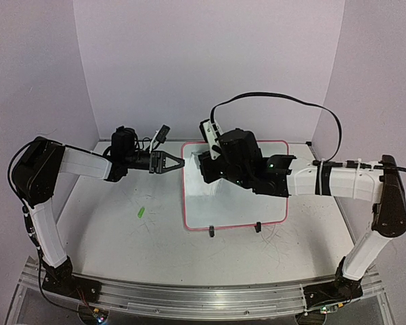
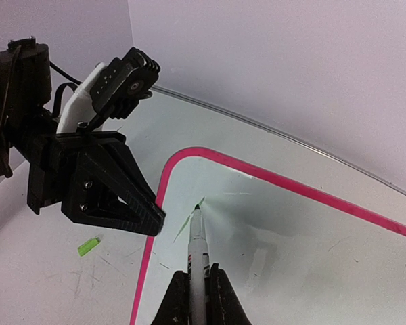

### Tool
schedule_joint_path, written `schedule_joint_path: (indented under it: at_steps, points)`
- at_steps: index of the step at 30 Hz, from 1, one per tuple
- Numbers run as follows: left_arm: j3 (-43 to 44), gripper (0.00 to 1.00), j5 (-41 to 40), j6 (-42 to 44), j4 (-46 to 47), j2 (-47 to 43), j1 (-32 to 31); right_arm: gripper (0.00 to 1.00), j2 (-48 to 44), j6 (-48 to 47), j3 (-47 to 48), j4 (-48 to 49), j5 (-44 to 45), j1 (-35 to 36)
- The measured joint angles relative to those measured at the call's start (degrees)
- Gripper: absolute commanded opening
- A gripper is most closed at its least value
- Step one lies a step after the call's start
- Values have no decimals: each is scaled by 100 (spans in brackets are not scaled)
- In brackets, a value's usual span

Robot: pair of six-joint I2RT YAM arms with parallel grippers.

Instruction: Write a sentence on the whiteboard

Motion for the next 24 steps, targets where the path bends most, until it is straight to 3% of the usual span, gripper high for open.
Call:
schedule_joint_path:
  at_steps: [24]
  points:
    - [0,0,0,0,-2,0,0,0,229,-45,127,69,120,-22]
